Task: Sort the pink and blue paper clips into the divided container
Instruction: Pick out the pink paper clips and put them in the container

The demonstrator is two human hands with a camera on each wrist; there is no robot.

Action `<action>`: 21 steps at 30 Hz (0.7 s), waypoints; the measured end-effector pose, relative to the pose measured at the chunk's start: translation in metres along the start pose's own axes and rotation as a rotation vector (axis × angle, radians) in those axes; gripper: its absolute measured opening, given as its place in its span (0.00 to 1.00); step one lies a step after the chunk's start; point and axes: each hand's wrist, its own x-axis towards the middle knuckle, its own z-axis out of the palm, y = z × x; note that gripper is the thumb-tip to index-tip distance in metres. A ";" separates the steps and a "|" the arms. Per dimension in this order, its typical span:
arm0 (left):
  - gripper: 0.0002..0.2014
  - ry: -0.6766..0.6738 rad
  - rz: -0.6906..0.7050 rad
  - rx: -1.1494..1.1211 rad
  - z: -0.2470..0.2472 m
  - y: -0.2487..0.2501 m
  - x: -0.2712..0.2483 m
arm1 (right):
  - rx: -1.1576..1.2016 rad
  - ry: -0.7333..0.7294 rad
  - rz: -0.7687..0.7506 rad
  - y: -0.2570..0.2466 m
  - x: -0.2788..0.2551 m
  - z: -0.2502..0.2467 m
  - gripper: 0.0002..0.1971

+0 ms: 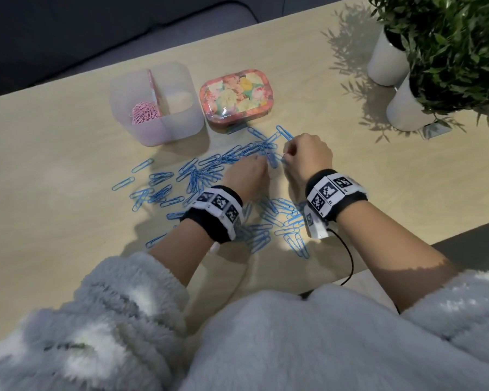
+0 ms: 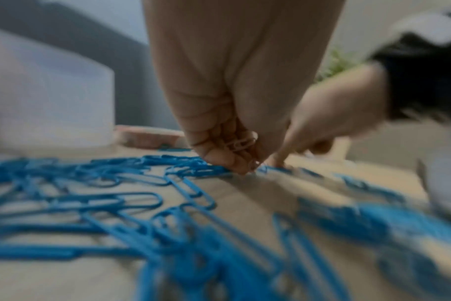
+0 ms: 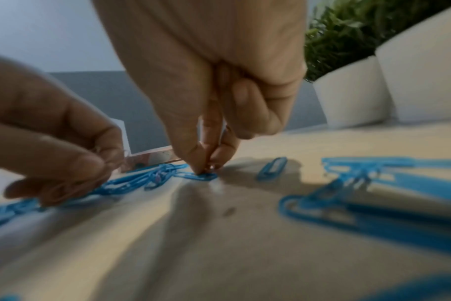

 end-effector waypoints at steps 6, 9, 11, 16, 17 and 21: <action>0.06 0.010 -0.306 -1.073 -0.017 -0.018 0.009 | 0.134 -0.048 0.071 0.010 0.000 0.003 0.09; 0.11 -0.107 -0.515 -1.462 -0.028 -0.020 0.010 | 0.415 -0.029 0.108 0.023 0.006 0.000 0.09; 0.13 -0.191 -0.611 -1.534 -0.034 -0.022 0.010 | 0.746 -0.021 0.199 0.027 0.008 -0.004 0.13; 0.16 0.056 -0.442 -0.862 -0.022 -0.015 0.019 | 0.876 -0.091 0.343 0.022 0.008 -0.005 0.10; 0.13 0.091 -0.359 -0.658 -0.017 -0.014 0.019 | 0.735 -0.094 0.269 0.020 0.007 -0.002 0.09; 0.08 0.091 -0.244 -0.205 -0.010 -0.022 0.013 | 0.250 -0.153 0.093 0.015 0.009 0.012 0.08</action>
